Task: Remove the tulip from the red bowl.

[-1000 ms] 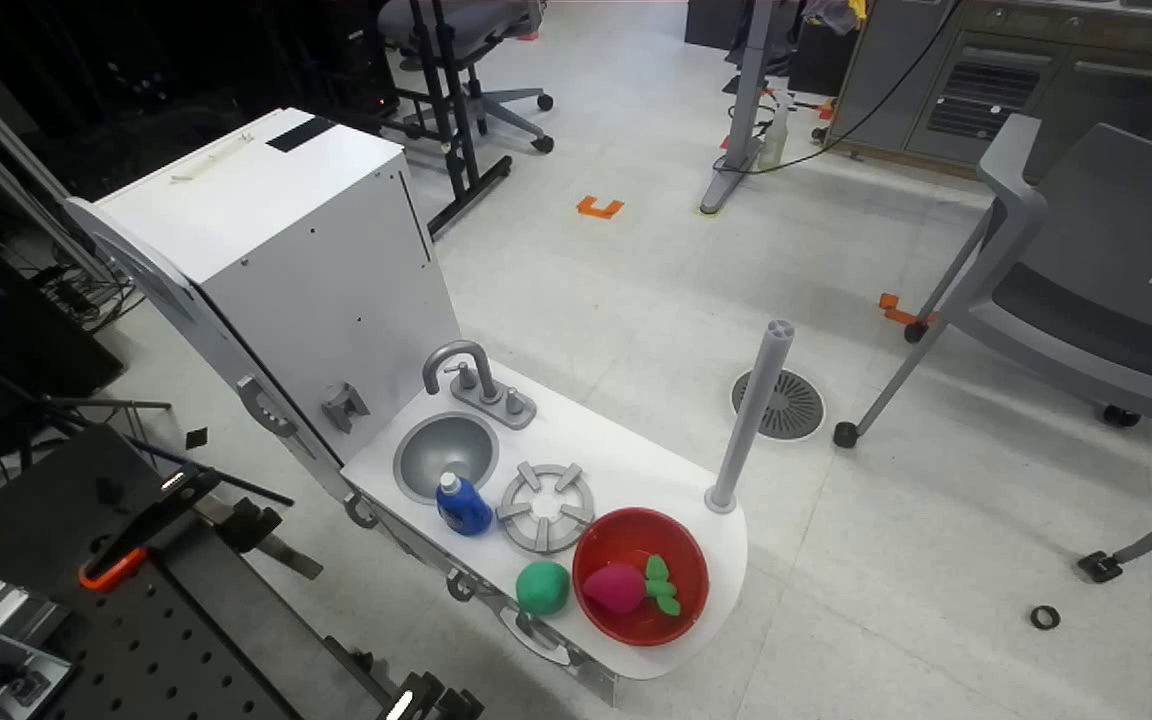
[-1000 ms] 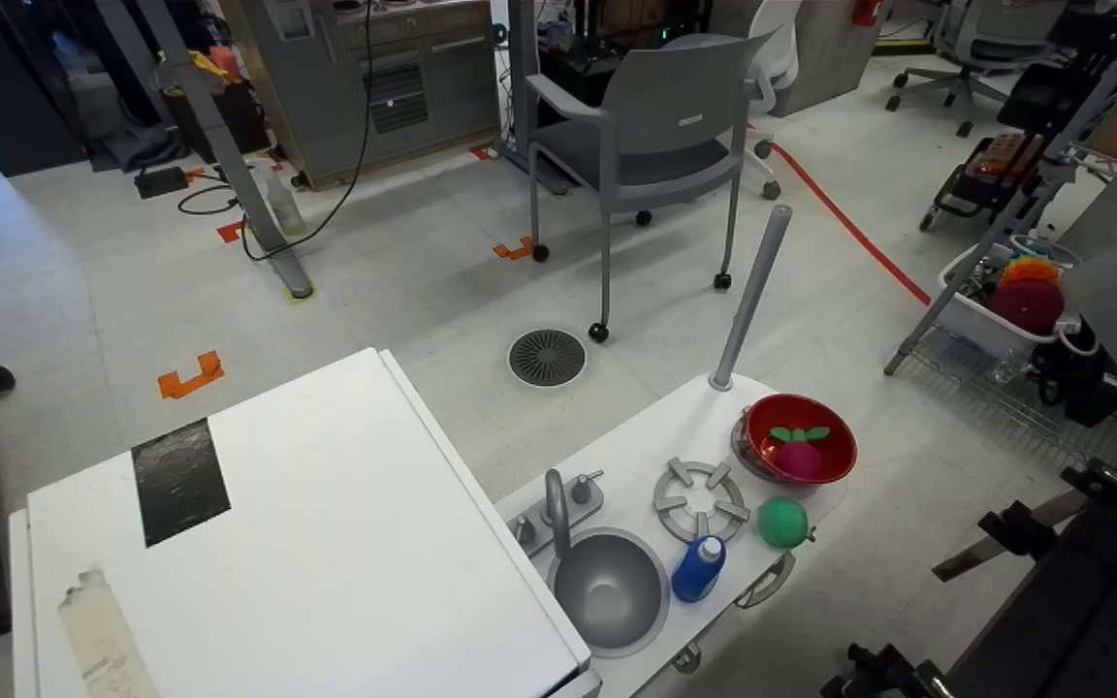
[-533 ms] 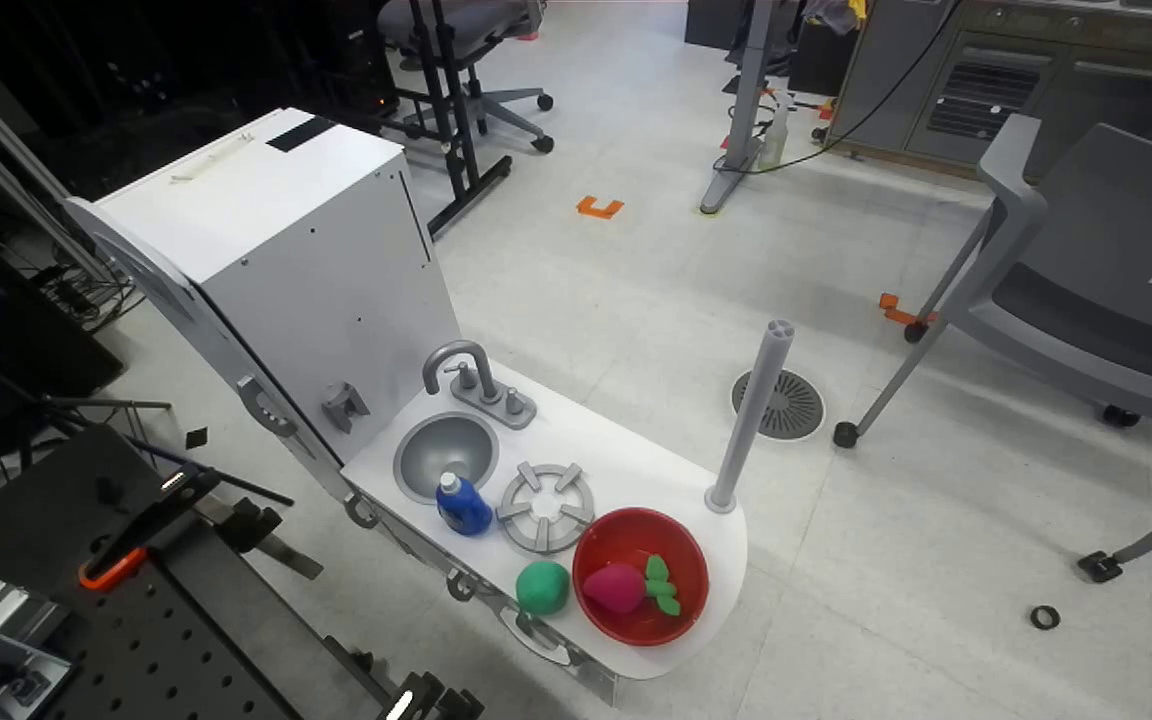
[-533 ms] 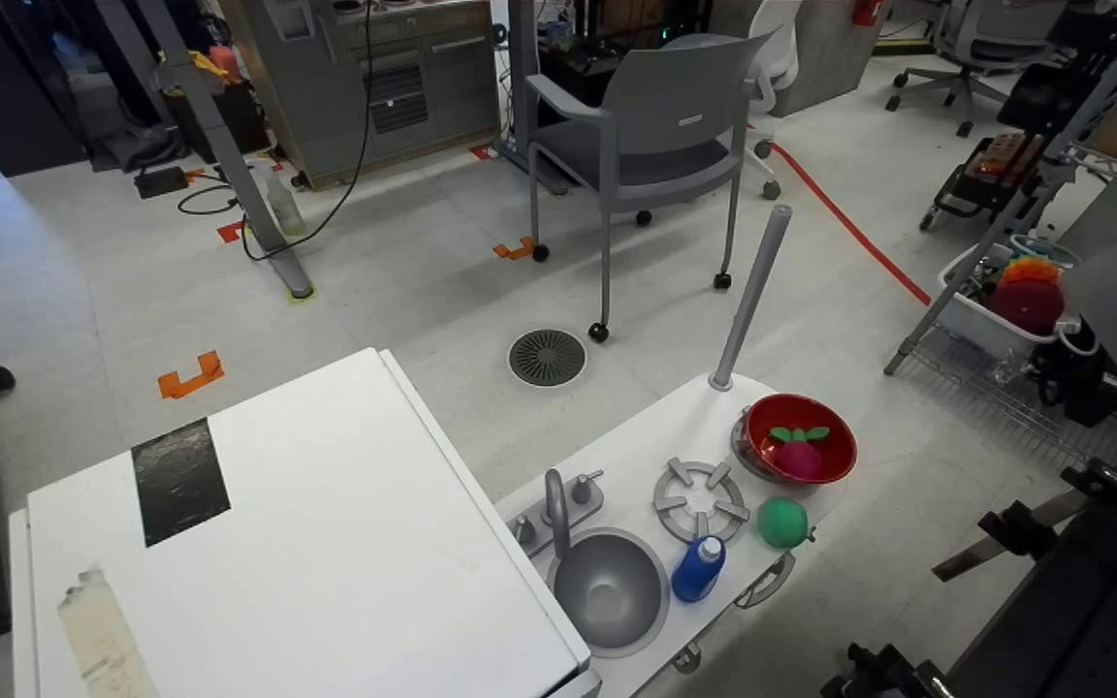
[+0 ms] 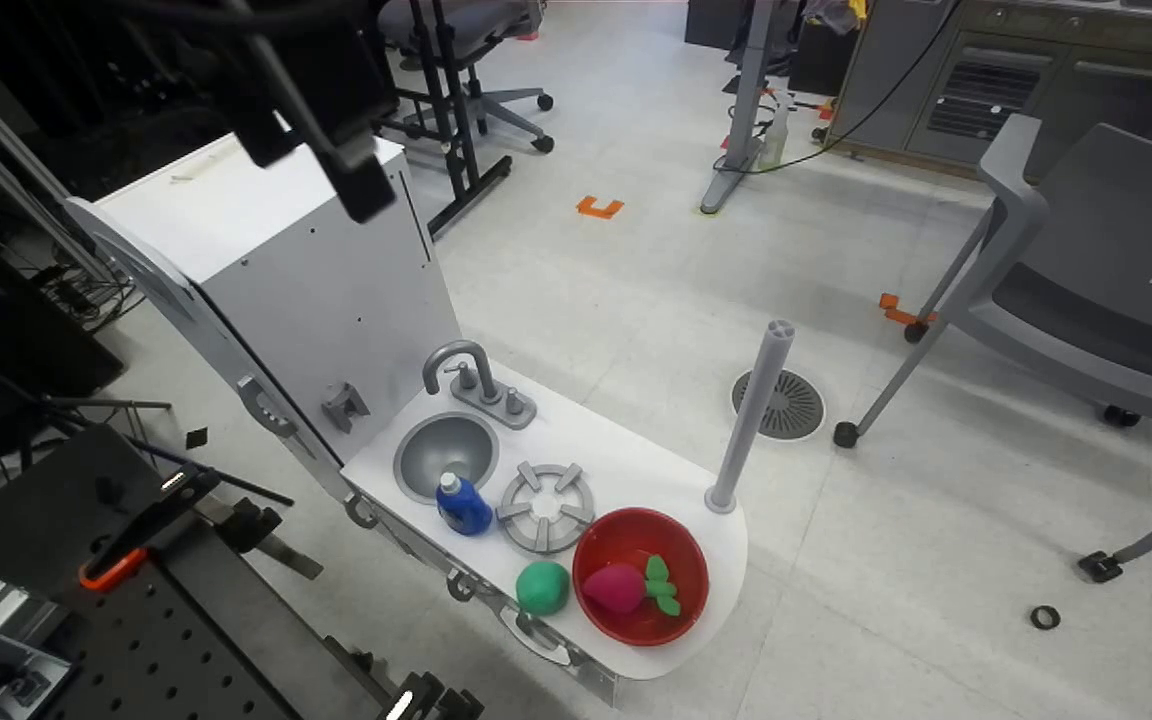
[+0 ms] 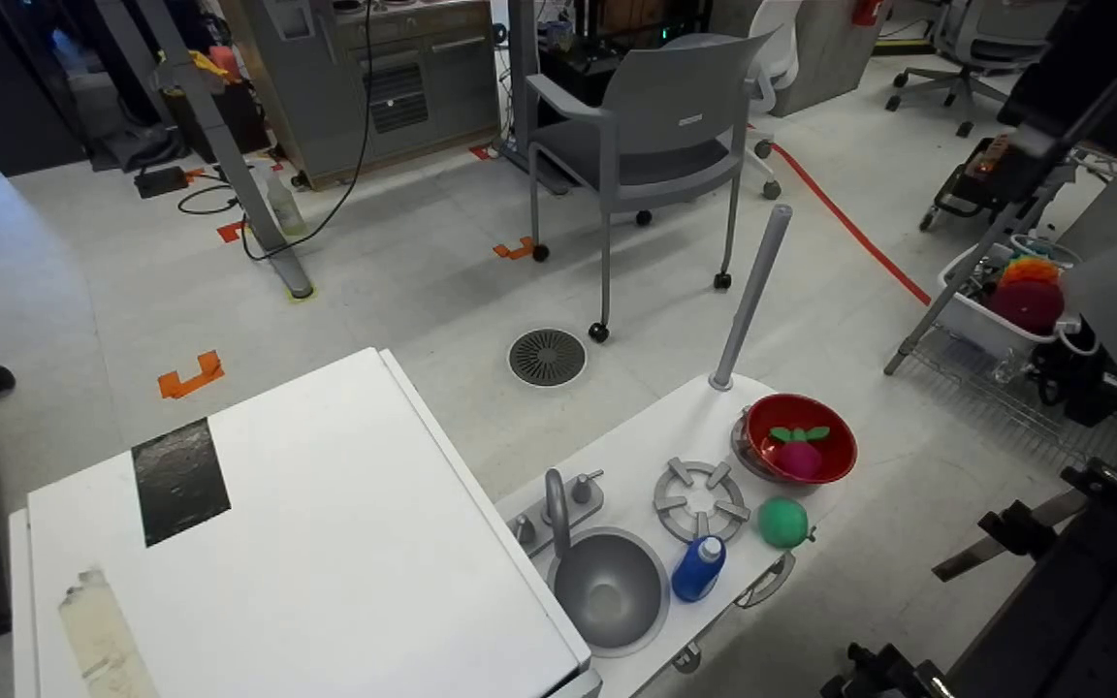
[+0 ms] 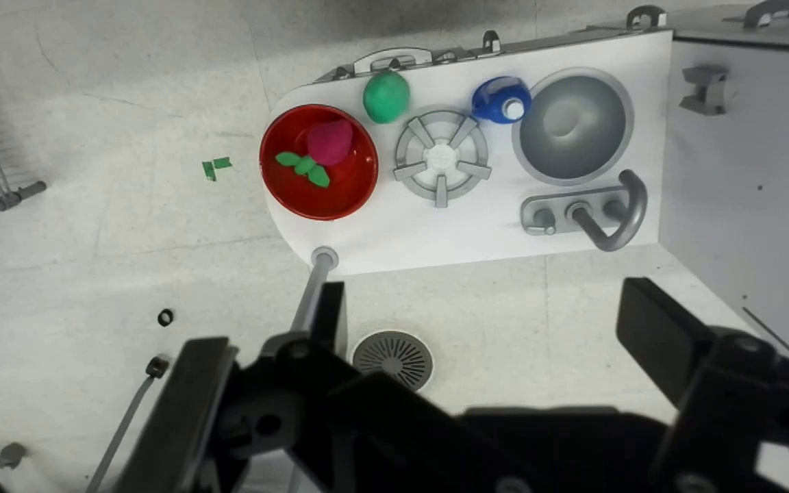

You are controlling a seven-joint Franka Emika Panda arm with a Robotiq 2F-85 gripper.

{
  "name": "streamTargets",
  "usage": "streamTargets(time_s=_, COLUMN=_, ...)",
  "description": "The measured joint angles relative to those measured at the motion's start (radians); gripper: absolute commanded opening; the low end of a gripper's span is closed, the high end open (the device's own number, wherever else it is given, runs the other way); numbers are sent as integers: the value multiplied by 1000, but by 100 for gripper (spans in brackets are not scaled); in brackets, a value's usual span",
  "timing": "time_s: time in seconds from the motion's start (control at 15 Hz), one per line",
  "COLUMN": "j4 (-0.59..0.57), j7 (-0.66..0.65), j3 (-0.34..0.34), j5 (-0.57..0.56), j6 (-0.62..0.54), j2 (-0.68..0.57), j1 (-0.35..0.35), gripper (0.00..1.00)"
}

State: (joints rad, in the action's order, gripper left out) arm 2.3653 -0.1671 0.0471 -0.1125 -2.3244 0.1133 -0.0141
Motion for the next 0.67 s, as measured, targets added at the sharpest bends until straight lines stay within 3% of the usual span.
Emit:
streamTargets(time_s=0.27, j4=-86, j7=-127, j3=-43, j5=-96, j6=-96, j2=-233, j1=-21, gripper=100)
streamTargets(time_s=0.67, j4=-262, j7=-257, j3=-160, j5=-151, j6=-110, j2=-601, j1=-13, gripper=100)
